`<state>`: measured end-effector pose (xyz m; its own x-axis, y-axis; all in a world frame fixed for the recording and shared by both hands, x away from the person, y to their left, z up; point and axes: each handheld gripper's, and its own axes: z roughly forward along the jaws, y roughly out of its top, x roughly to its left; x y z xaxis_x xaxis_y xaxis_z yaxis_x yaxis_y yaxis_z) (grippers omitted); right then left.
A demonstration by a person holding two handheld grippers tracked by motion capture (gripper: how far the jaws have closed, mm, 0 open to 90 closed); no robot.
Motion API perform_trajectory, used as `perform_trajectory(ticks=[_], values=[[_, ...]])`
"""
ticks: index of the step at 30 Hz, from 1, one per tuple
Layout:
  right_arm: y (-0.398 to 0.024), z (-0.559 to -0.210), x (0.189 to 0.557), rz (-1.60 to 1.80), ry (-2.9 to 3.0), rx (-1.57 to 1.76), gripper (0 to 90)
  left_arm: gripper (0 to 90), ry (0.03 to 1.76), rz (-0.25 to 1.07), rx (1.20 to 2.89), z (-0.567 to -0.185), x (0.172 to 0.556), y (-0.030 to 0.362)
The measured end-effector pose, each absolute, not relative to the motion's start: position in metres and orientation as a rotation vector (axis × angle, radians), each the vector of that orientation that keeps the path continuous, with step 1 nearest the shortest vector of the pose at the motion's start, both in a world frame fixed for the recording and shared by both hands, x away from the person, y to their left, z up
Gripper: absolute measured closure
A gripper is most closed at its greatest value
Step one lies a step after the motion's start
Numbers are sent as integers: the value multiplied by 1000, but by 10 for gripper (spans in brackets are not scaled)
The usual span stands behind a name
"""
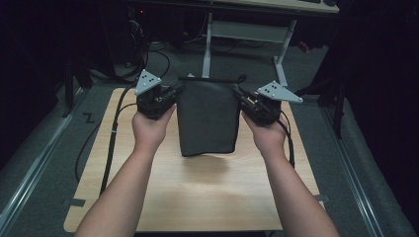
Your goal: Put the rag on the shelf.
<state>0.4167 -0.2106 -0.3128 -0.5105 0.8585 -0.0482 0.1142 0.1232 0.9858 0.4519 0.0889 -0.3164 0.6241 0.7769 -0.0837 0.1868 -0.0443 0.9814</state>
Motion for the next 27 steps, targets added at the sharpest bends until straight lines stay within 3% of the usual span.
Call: perform_trajectory(ticks=[16, 27], values=[[-218, -319, 469, 1459, 1756, 948, 804, 844, 814, 613, 1602, -326, 501, 84], [-223, -351, 506, 1354, 1871, 983, 803, 839, 877, 544, 1705, -372, 532, 80]])
